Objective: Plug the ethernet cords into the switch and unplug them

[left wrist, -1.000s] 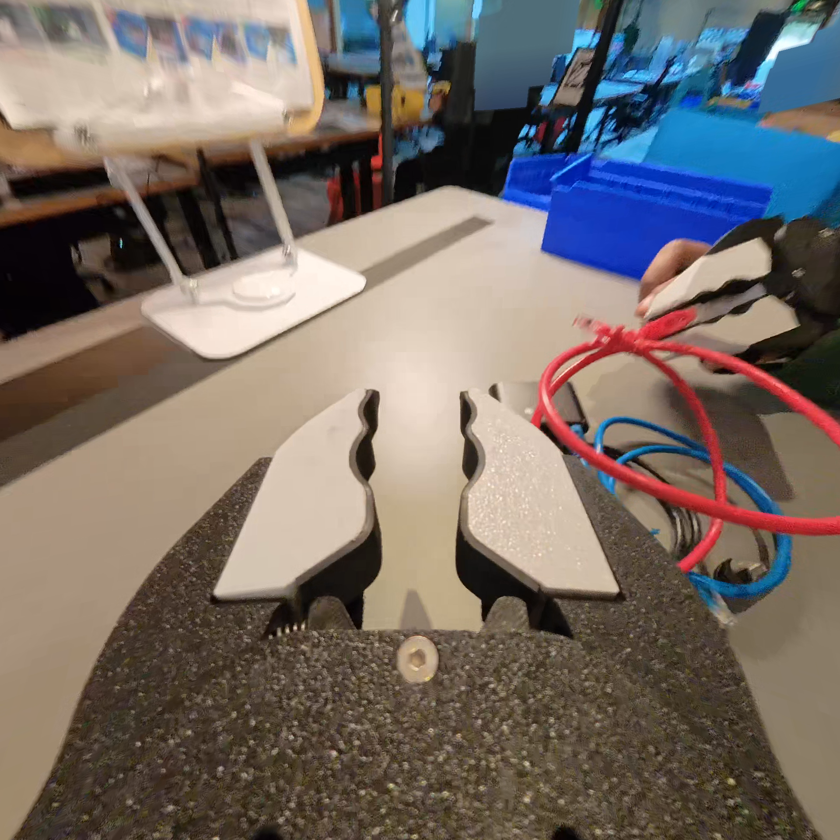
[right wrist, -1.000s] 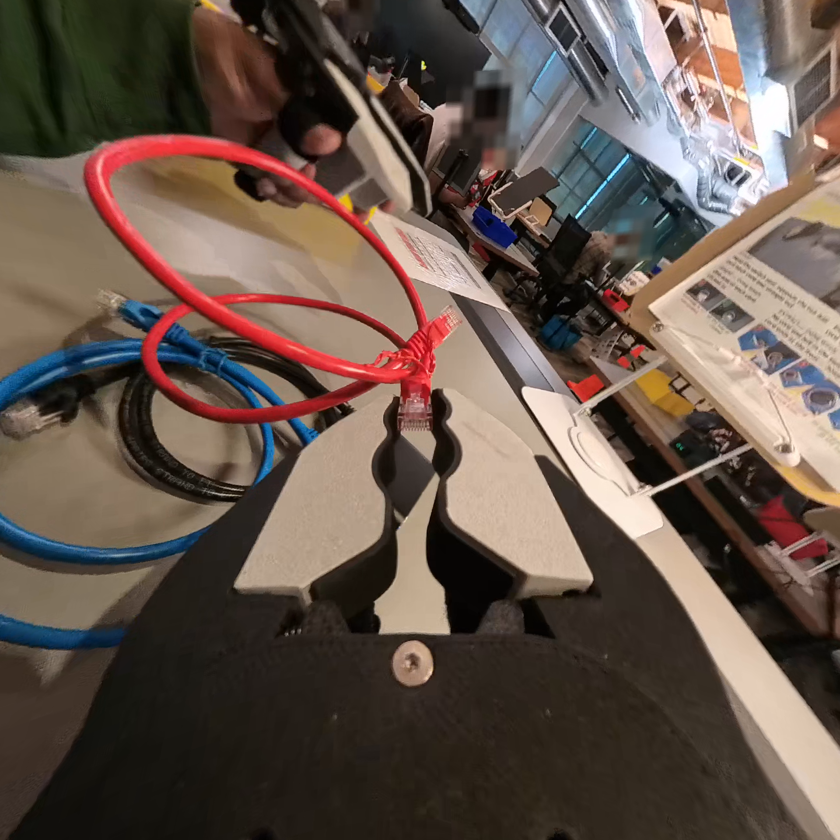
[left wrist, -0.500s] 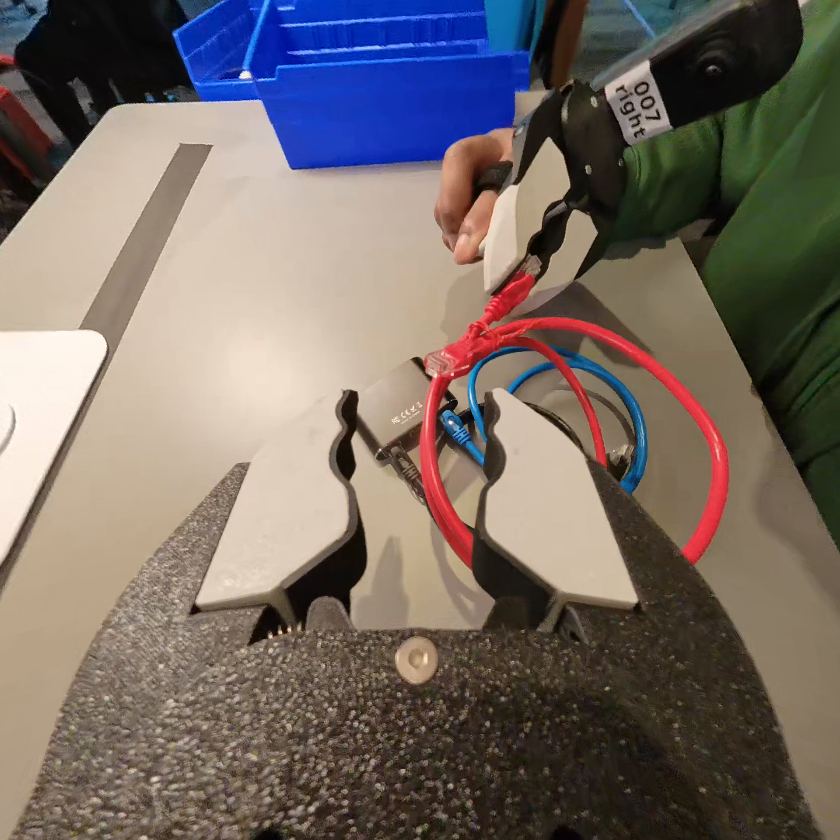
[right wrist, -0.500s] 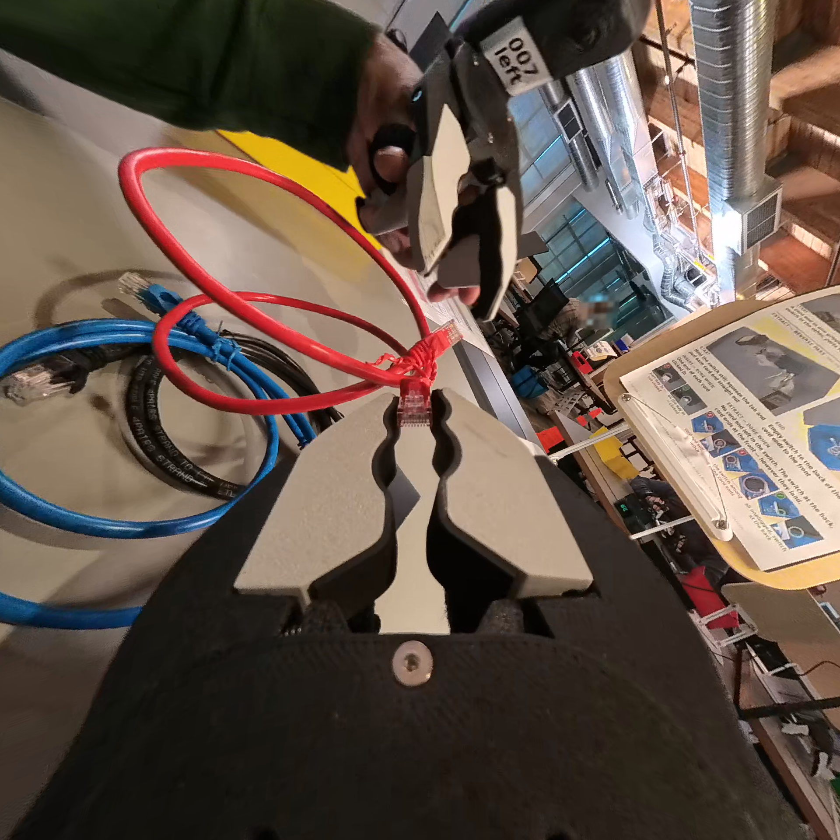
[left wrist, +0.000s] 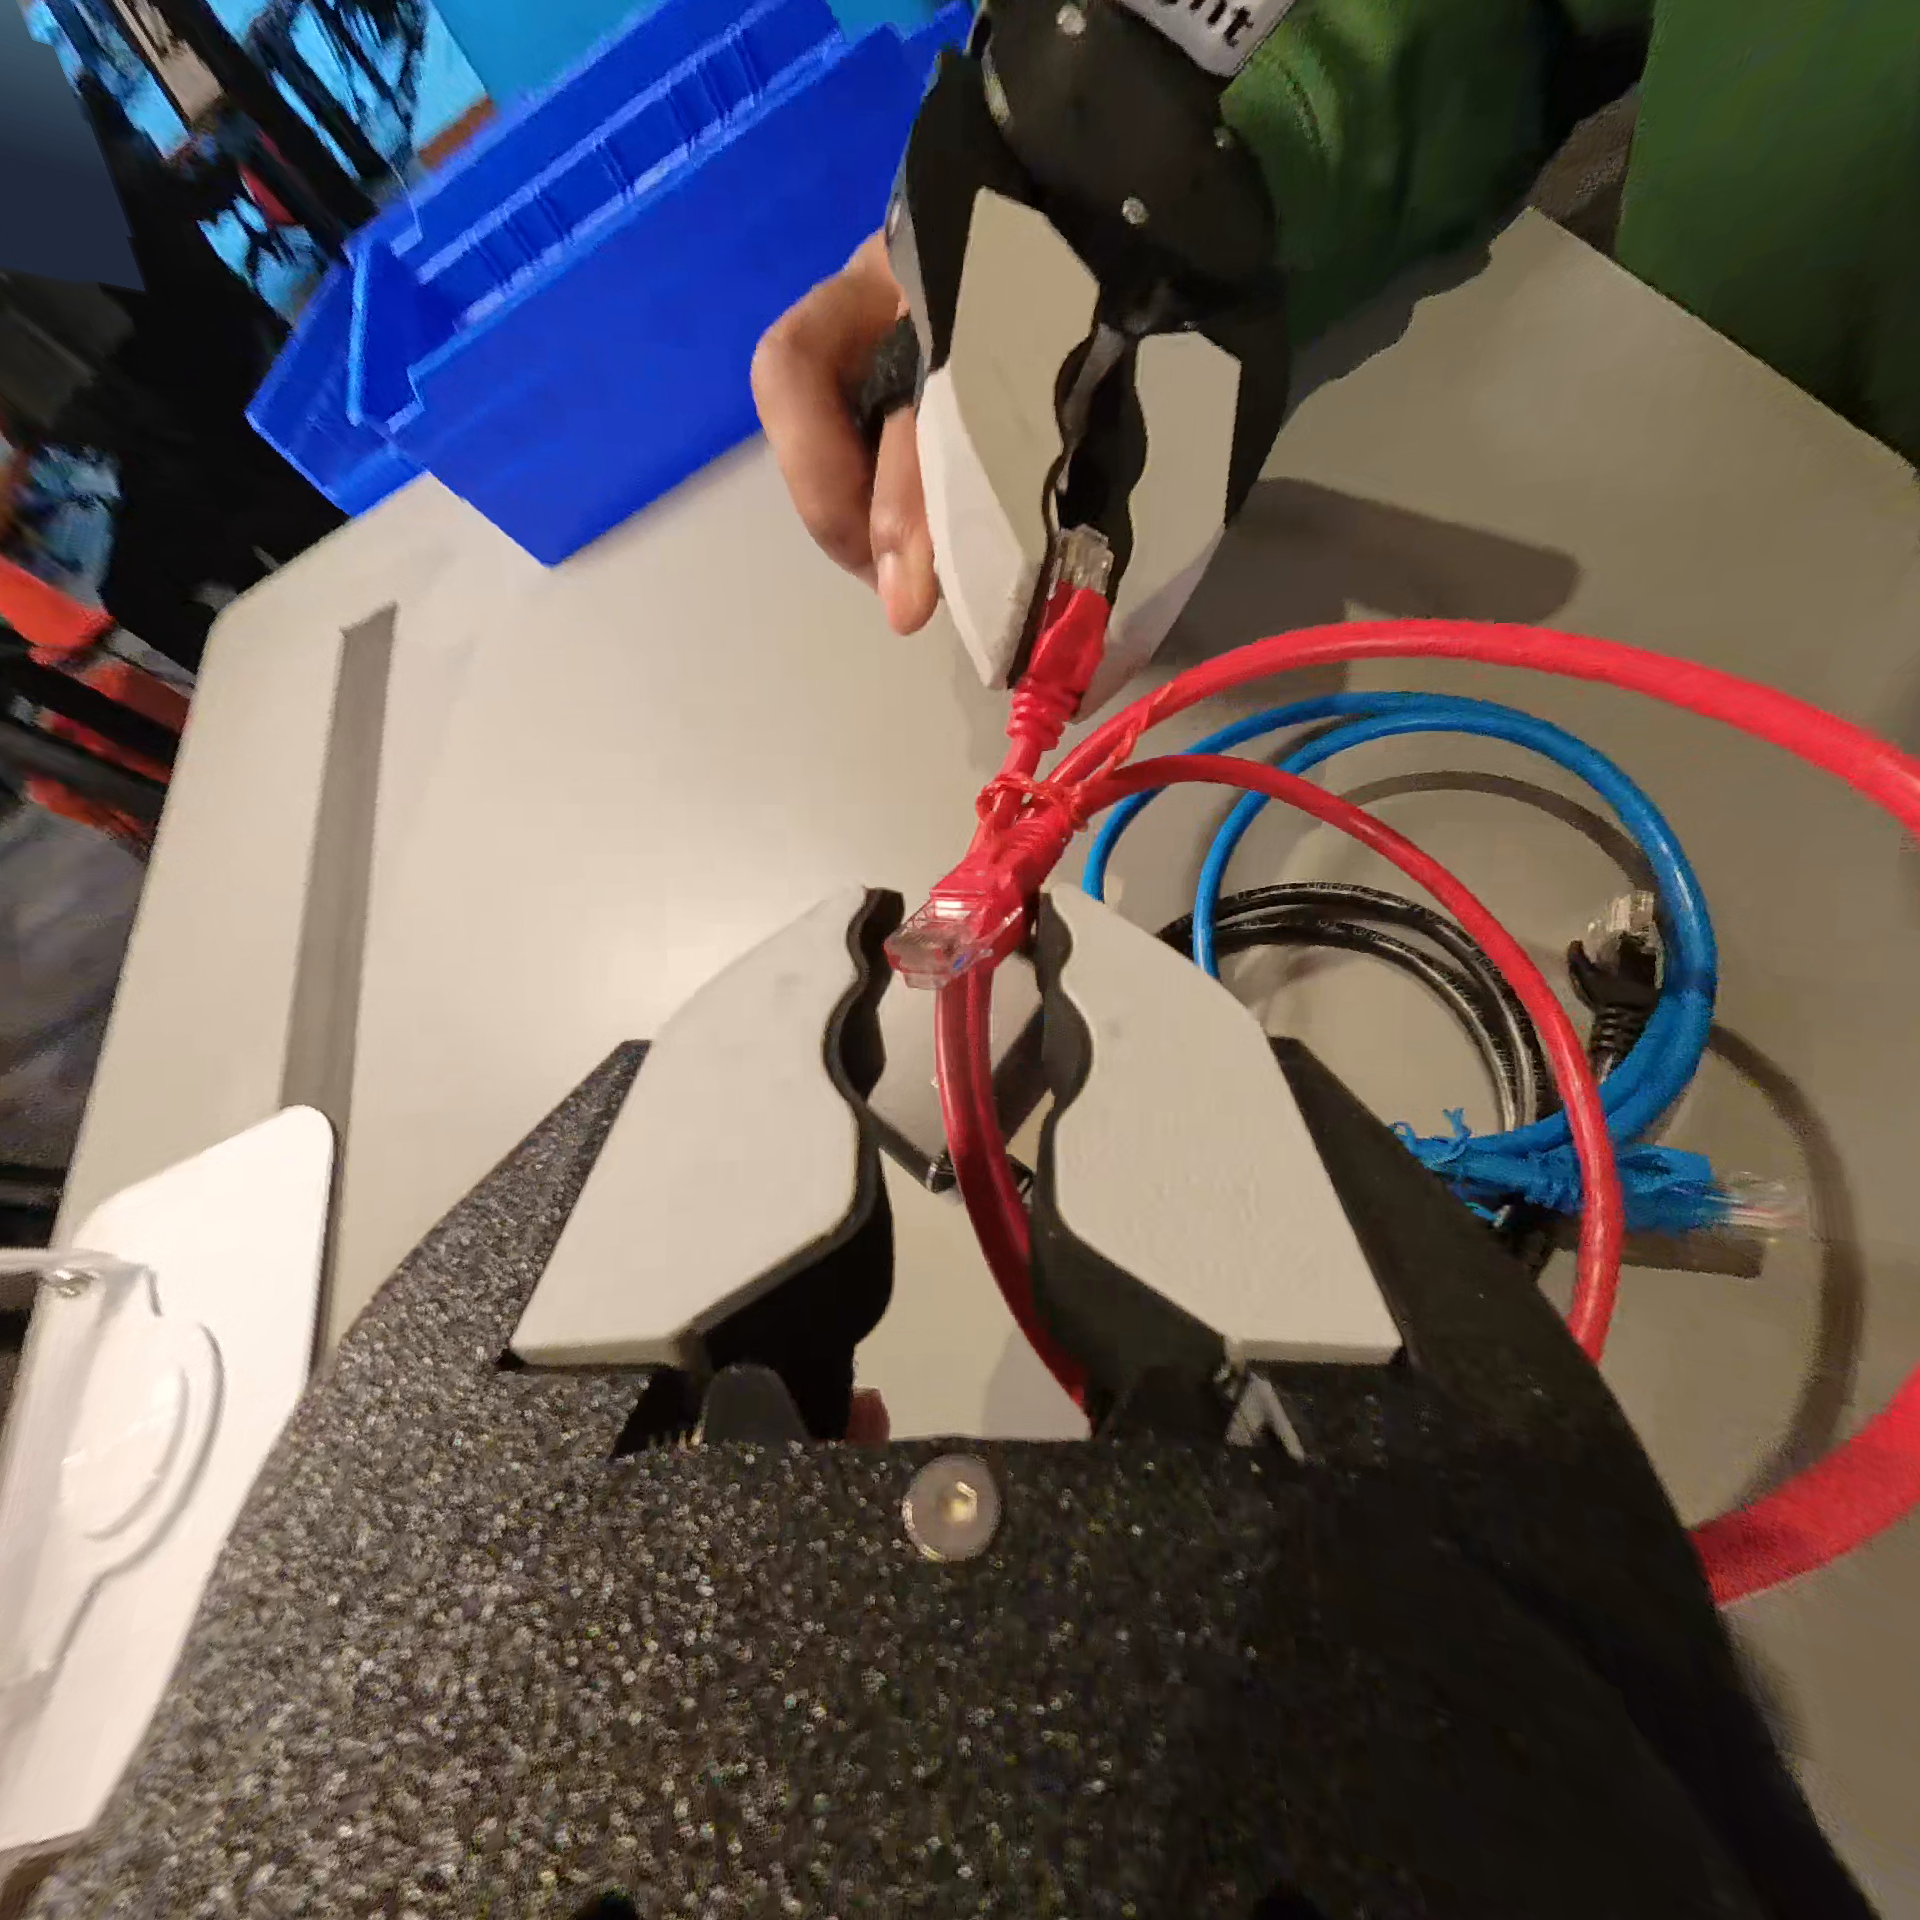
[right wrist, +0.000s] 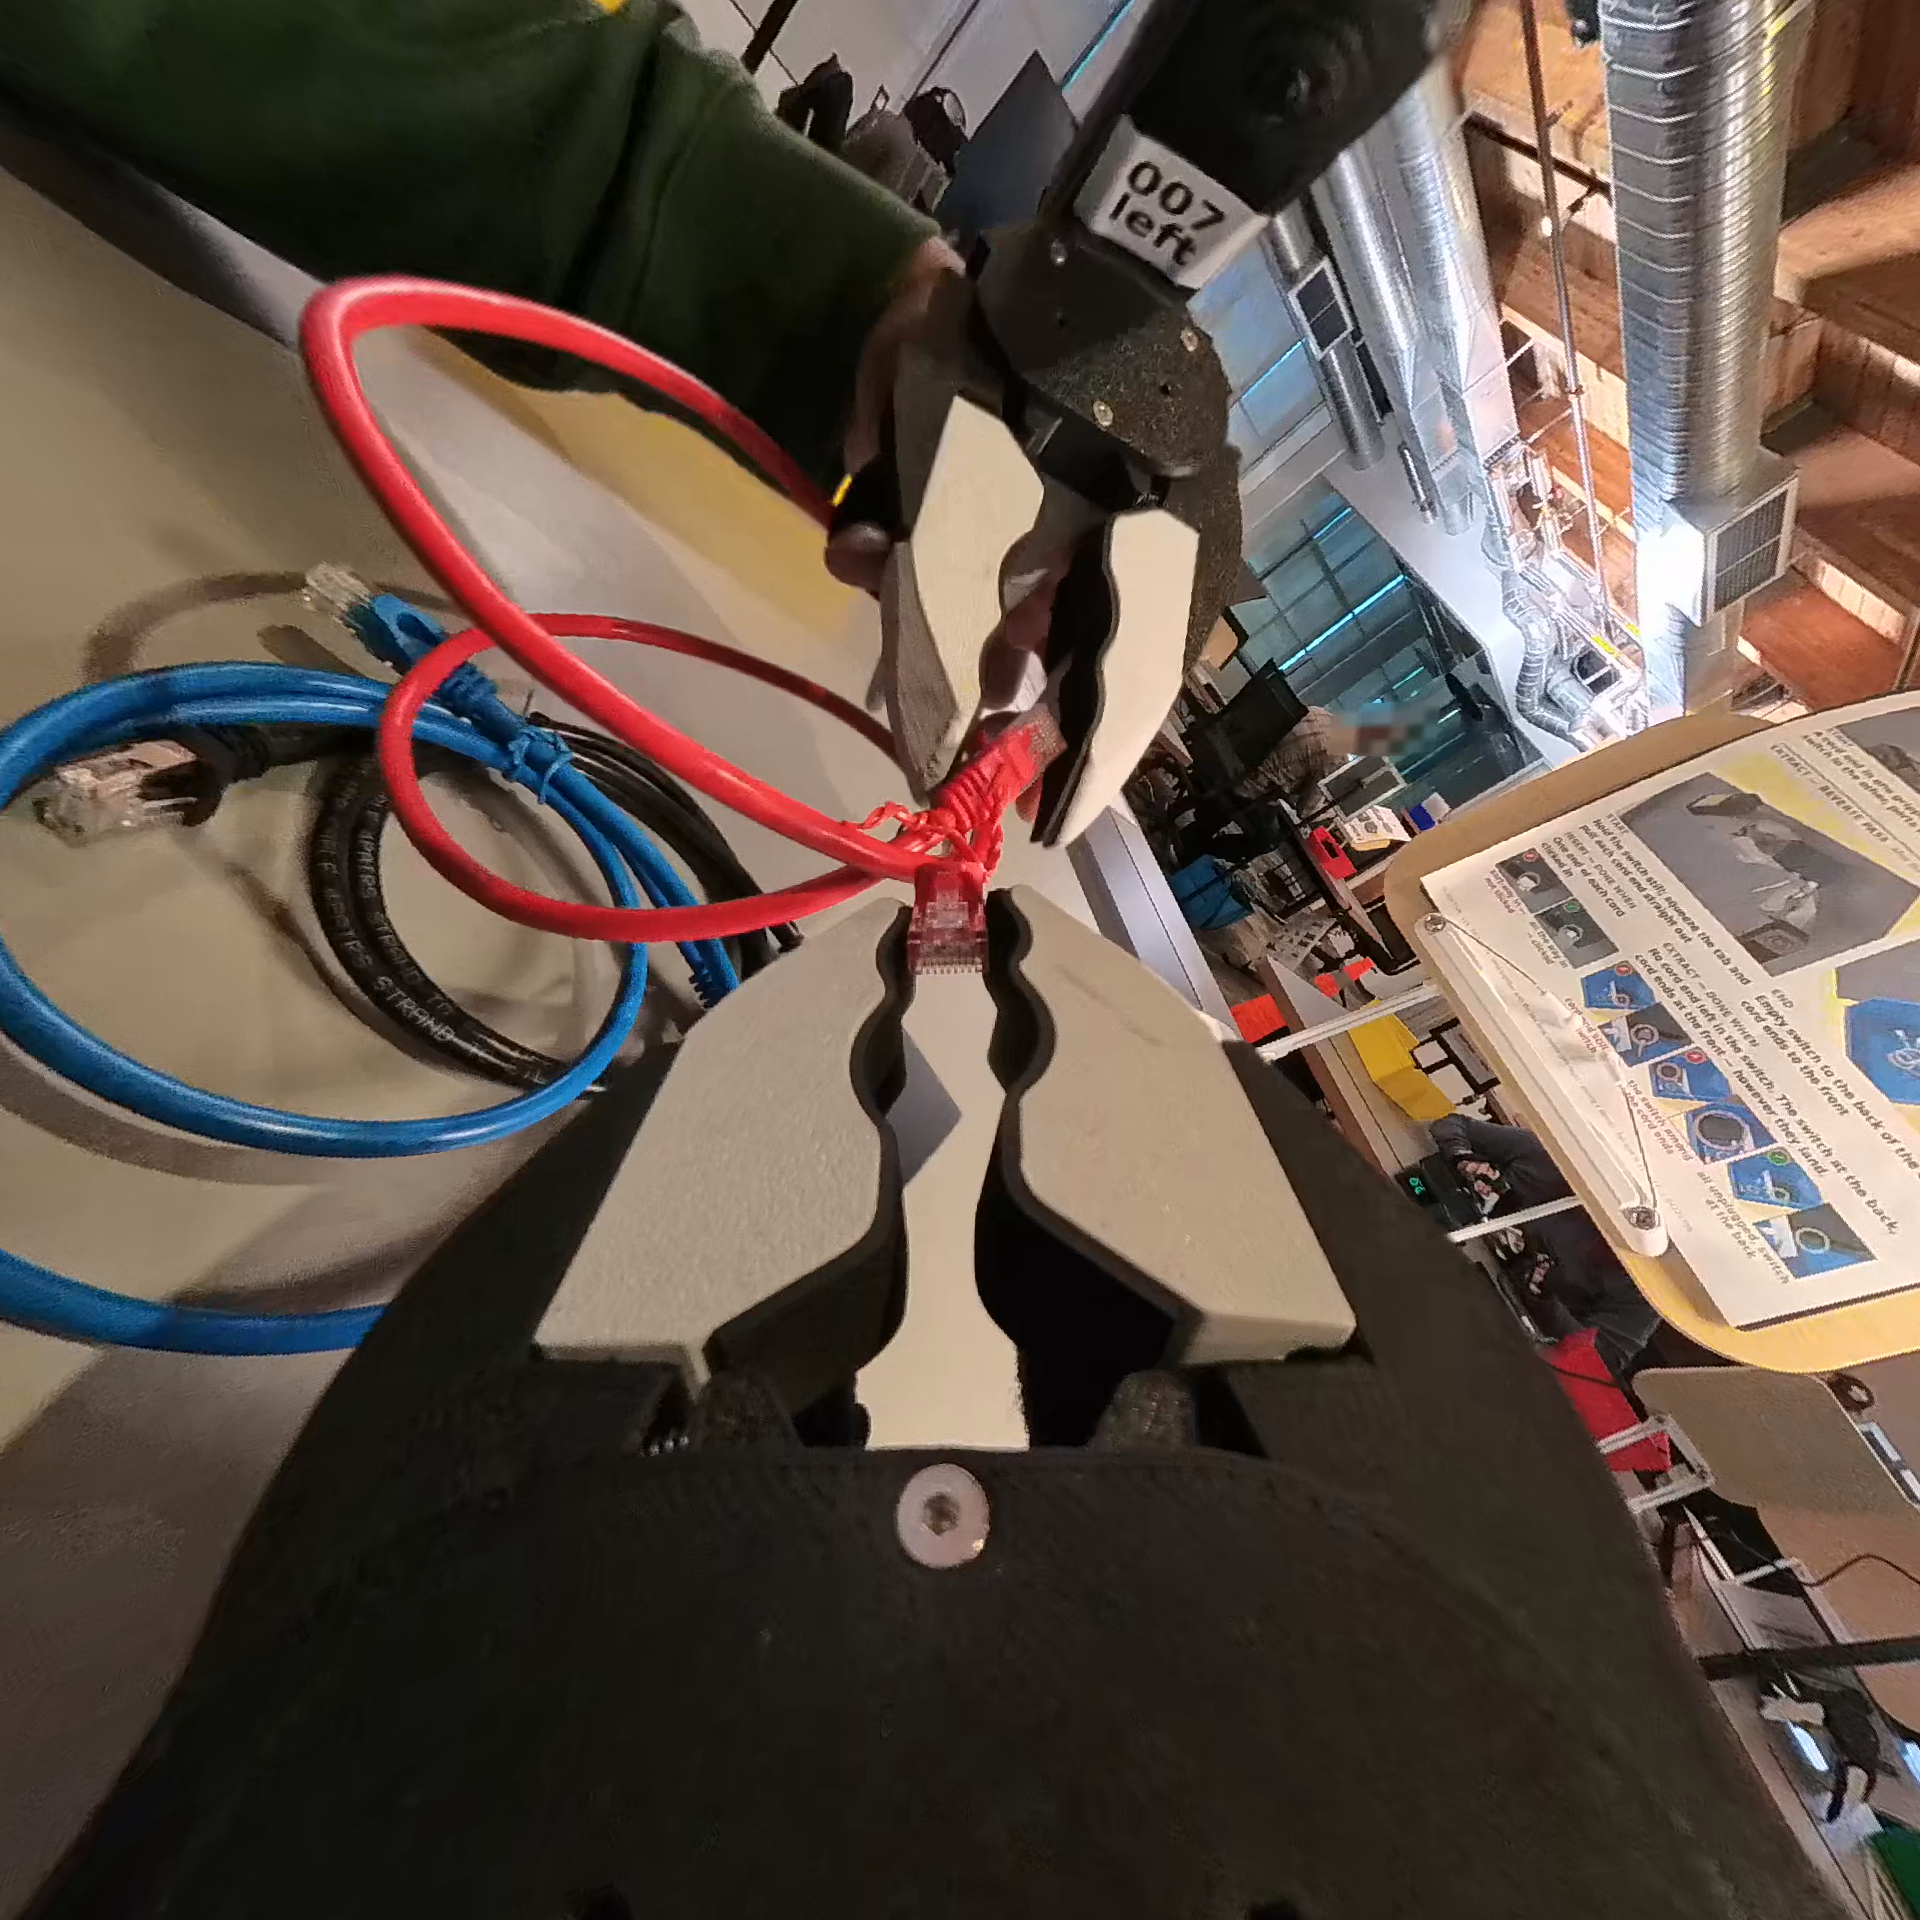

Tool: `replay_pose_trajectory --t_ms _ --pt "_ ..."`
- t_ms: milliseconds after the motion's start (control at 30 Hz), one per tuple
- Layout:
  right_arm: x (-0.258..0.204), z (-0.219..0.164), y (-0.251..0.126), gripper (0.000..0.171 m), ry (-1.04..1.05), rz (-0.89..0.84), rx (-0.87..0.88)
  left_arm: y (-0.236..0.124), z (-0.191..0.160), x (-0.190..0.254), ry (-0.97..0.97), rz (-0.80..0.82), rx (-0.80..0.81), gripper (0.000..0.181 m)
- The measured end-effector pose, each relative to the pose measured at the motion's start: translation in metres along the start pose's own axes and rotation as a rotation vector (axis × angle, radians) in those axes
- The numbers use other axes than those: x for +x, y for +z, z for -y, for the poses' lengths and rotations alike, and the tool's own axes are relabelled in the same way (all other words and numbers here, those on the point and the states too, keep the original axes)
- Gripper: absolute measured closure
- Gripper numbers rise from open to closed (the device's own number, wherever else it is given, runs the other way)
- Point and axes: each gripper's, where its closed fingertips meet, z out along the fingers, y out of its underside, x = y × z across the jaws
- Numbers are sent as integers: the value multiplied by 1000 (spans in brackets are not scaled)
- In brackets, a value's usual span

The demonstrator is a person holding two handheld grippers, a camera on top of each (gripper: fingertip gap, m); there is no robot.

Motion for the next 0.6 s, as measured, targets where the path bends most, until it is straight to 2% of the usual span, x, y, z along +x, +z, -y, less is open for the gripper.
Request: replay_pose_trajectory --t_ms 167,400,600 --pt "-1 3 -1 158 -42 -11 6 -4 3 4 76 29 22 157" --pt "5 5 -2 158 -92 -52 0 -16 -4 -5 -22 67 38 160" --pt "0 5 -1 158 -125 -43 -12 -15 -10 -1 -75 37 27 161"
